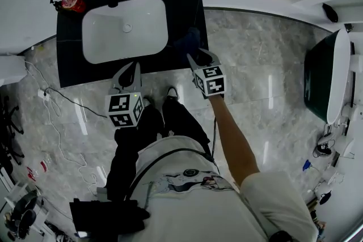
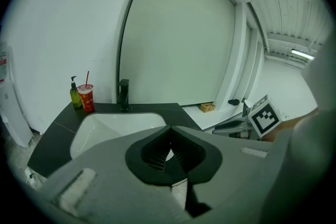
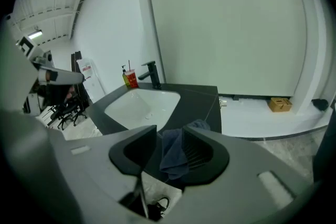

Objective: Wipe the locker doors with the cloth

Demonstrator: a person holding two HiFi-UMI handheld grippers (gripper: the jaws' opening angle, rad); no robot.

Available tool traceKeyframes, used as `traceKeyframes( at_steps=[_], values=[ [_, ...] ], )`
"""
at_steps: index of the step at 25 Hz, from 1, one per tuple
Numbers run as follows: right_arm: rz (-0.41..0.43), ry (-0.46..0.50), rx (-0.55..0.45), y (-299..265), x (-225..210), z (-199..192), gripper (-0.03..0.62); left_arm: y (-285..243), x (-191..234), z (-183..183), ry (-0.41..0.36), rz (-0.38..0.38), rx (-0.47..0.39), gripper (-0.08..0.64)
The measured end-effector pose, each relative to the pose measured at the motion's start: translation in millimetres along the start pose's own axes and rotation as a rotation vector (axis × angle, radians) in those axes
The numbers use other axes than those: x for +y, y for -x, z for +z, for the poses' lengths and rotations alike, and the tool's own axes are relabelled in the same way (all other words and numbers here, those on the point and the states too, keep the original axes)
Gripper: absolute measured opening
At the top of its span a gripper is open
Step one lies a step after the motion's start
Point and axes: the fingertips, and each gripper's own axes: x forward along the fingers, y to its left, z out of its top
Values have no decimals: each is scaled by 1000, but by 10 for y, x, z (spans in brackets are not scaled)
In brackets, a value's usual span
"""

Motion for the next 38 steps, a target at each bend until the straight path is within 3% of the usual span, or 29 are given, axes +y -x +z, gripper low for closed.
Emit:
traceKeyframes(
  at_steps=[9,15,19,21,29,38],
  values=[
    [-32,33,203,-824,-542,-331,298,-54,57,-72,0,24,49,-2],
    [19,-19,264,-1117,-524,-502,296,18,109,-128,-15,59,68,-2],
    [63,-31,227,-1130,-366,-483,133,66,103,-162,-16,80,67,-2],
    [67,-25,202,-1099,-325,-466,103,85,65,-168,-16,84,64,-2],
    [106,-51,17,-537,-220,-225,92,278,-97,-204,-15,98,42,-2],
    [70,-68,-135,290,33,-159,92,571,-172,-273,-34,76,3,-2]
  ],
)
